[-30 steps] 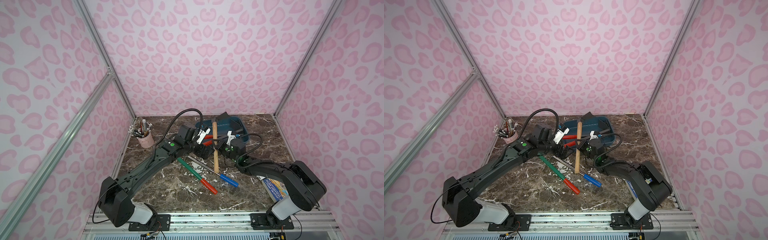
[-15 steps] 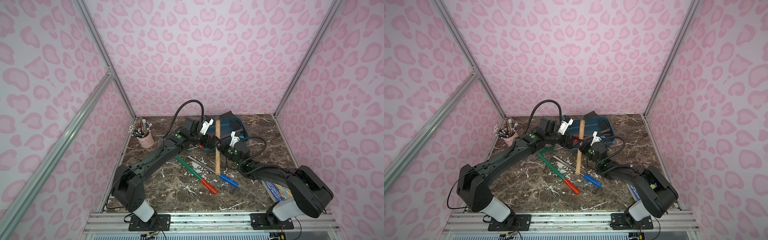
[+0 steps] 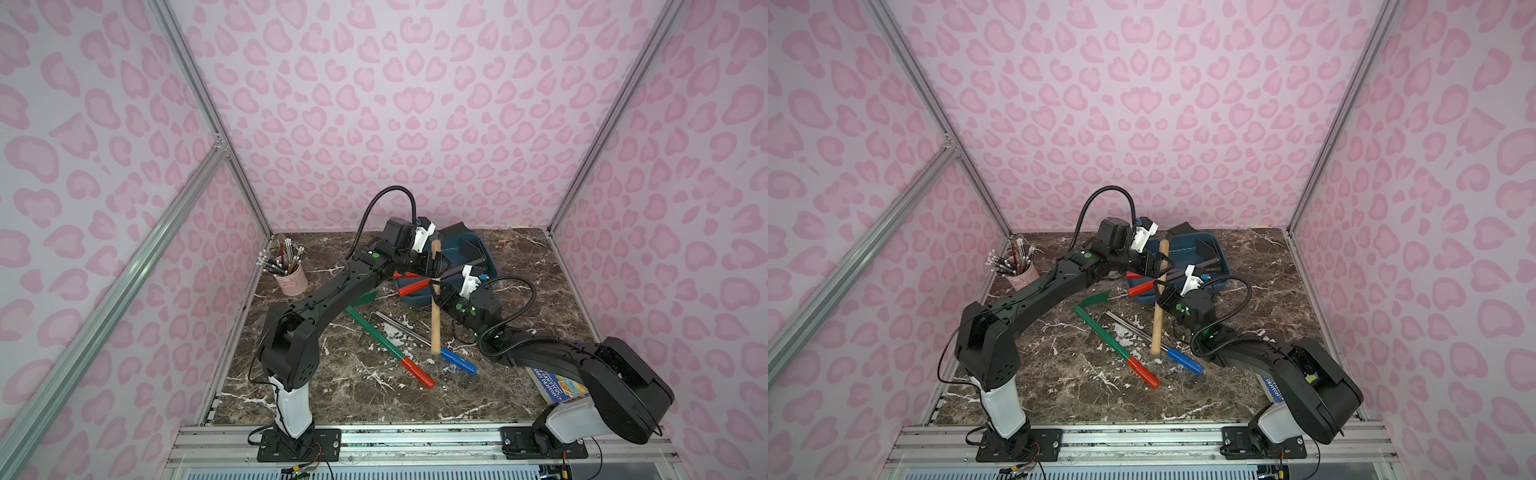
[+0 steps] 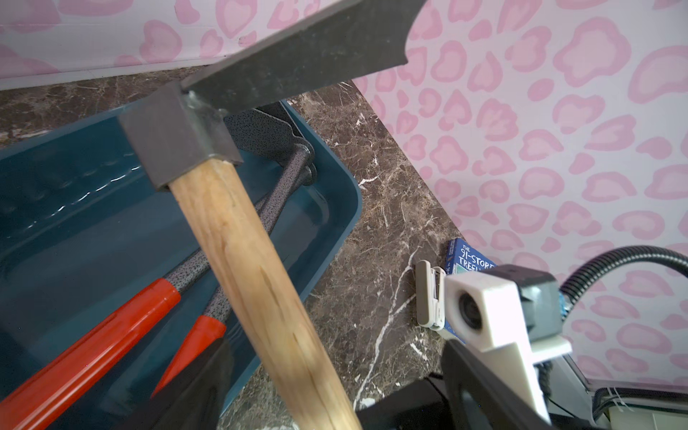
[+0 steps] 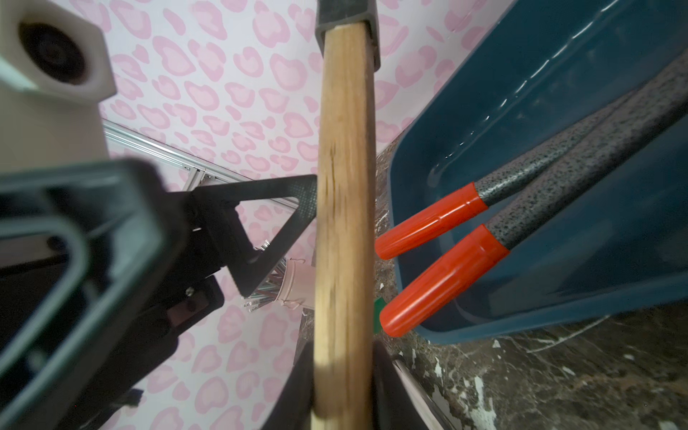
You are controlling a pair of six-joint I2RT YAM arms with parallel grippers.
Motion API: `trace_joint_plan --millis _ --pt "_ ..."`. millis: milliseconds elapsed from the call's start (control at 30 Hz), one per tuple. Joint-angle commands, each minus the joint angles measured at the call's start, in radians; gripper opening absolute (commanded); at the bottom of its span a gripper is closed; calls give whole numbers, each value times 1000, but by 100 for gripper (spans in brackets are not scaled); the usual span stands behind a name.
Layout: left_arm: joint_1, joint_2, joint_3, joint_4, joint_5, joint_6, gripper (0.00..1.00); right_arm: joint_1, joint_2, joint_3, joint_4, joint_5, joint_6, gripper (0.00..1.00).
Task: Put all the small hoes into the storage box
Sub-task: Pick up the hoe from the center of the board.
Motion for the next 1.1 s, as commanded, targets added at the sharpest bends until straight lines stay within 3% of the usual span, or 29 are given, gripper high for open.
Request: trace_joint_plan --millis 0,367,600,900,1067 --pt "1 22 26 43 5 -40 90 10 -12 3 126 29 -46 0" --pt "1 58 34 75 17 -97 81 31 -30 -9 142 62 -71 0" --pt "1 48 20 87 23 -108 63 31 -20 -6 150 60 -71 0" --pt "1 47 19 87 49 -113 48 31 -10 0 154 64 -80 0" --pt "1 49 15 86 53 -114 45 31 -10 0 158 66 -90 0"
